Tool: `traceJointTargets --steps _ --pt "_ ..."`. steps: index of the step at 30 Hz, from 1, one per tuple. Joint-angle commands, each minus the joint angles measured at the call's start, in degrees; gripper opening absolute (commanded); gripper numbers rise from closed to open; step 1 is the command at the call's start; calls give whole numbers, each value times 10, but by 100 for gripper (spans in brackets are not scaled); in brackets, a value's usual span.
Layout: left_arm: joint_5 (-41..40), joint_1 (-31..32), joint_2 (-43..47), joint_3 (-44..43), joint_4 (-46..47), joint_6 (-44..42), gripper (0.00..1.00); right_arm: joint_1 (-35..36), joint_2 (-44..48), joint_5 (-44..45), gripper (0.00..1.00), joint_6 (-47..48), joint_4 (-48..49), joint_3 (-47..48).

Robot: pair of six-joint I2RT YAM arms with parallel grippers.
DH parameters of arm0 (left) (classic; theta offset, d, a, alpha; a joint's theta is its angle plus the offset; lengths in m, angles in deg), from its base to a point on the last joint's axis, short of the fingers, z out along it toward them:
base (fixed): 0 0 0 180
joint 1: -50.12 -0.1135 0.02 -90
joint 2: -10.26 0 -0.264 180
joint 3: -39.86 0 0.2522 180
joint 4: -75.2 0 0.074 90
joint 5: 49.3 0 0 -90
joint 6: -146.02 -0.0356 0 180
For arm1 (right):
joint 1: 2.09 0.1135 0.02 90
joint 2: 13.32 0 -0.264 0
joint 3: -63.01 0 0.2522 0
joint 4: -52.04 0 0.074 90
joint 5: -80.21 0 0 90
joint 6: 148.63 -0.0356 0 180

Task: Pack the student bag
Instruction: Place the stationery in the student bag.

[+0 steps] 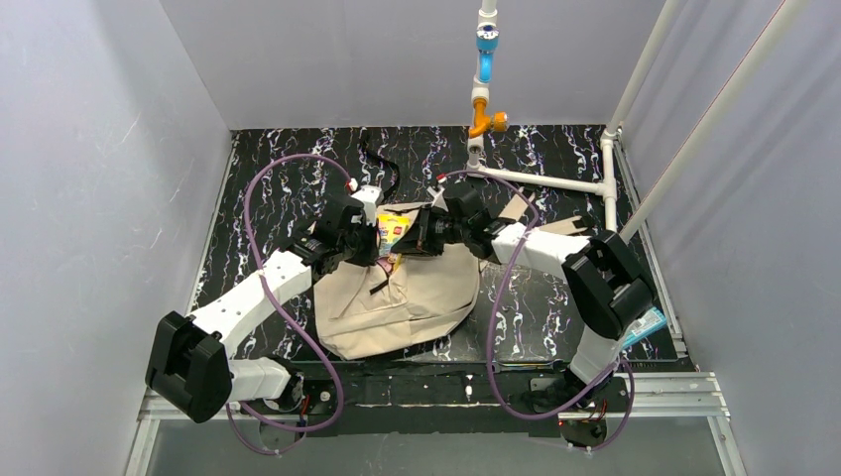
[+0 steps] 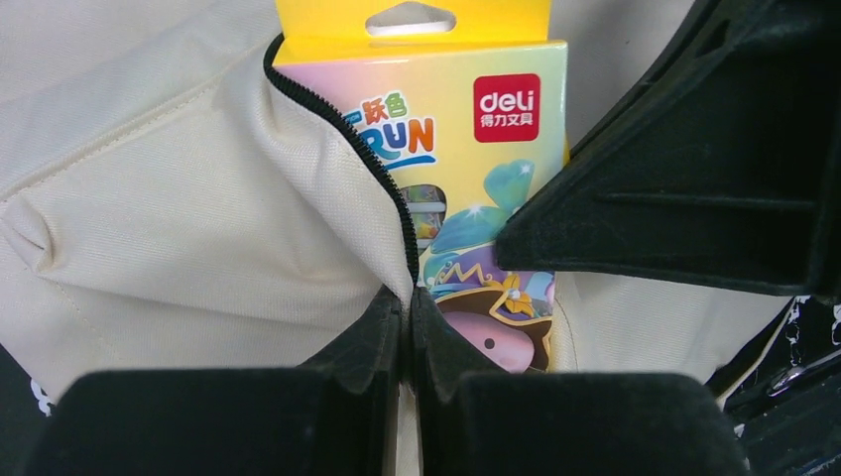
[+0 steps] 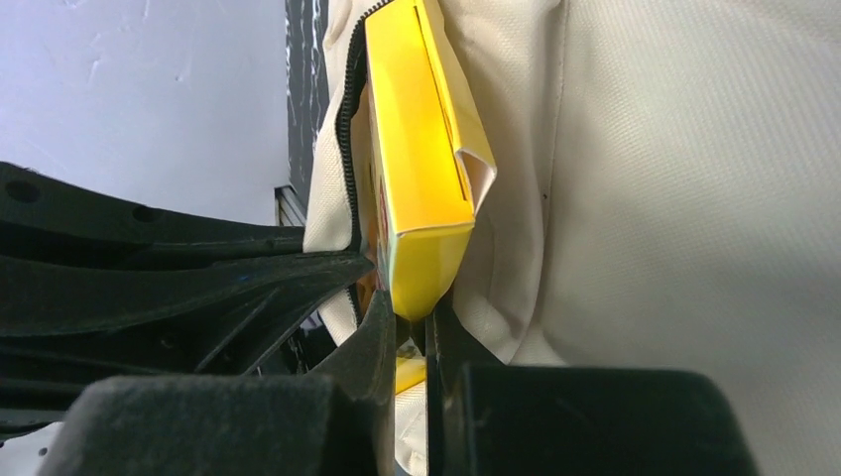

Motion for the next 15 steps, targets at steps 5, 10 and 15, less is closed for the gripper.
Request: traceJointTargets --steps 5,10,15 --pt "-33 -6 3 -53 12 7 0 10 -40 -125 1 17 -96 39" --pt "-61 -13 -39 -96 -43 58 0 19 -57 -170 1 42 -136 60" --pt "-118 -13 -63 -119 -71 109 0 19 -52 -100 1 61 -169 75"
